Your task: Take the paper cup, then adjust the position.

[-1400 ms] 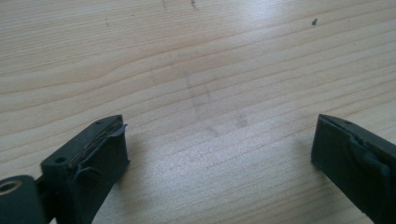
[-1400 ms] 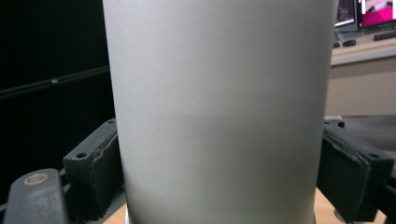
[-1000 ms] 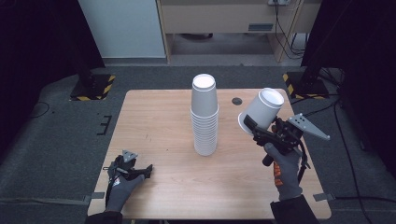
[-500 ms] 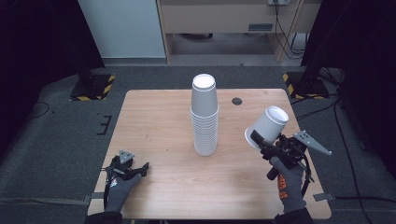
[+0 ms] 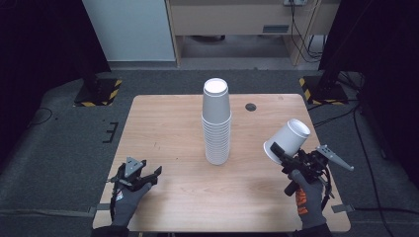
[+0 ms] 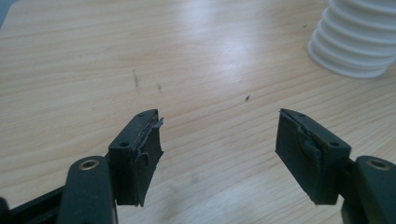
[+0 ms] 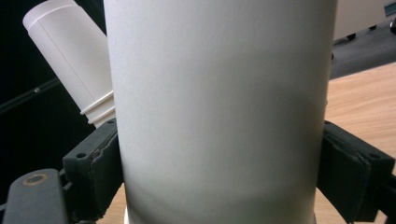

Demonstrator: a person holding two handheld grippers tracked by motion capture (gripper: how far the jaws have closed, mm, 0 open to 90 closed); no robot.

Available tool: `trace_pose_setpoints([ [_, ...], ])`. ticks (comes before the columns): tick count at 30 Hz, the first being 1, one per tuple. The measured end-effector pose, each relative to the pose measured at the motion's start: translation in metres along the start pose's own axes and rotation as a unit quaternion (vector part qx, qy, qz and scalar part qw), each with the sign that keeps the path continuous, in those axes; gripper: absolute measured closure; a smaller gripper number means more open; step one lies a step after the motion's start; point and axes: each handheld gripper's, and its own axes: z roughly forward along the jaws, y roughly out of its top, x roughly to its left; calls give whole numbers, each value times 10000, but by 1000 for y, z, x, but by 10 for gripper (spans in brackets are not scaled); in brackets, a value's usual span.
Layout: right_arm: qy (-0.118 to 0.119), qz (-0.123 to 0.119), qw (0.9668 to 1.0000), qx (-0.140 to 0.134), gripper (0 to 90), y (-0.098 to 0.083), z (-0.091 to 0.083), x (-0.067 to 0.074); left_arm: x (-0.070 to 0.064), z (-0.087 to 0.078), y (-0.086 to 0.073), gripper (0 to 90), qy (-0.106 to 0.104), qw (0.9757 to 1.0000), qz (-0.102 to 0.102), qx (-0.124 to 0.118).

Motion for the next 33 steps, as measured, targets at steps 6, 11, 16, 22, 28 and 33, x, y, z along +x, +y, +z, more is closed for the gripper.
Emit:
trace_pose_setpoints([
  [6,52,234,9997,-82,128,-2,-4,-3,-13,-1,7,292,-173,9995,46,-269],
  [11,83,304,9995,-89,129,-6,-5,-3,-24,-1,14,289,-335,9984,93,-456],
  [16,141,373,9992,-49,128,-10,-4,-1,-36,-2,20,287,-486,9967,175,-627],
  [22,229,460,9987,-40,128,-12,-4,4,-53,-1,29,273,-673,9944,220,-782],
  [28,261,549,9981,-48,127,-14,-4,4,-76,2,41,275,-944,9906,392,-914],
  [33,290,591,9978,-75,128,-13,-5,6,-94,2,48,289,-1153,9865,586,-1005],
])
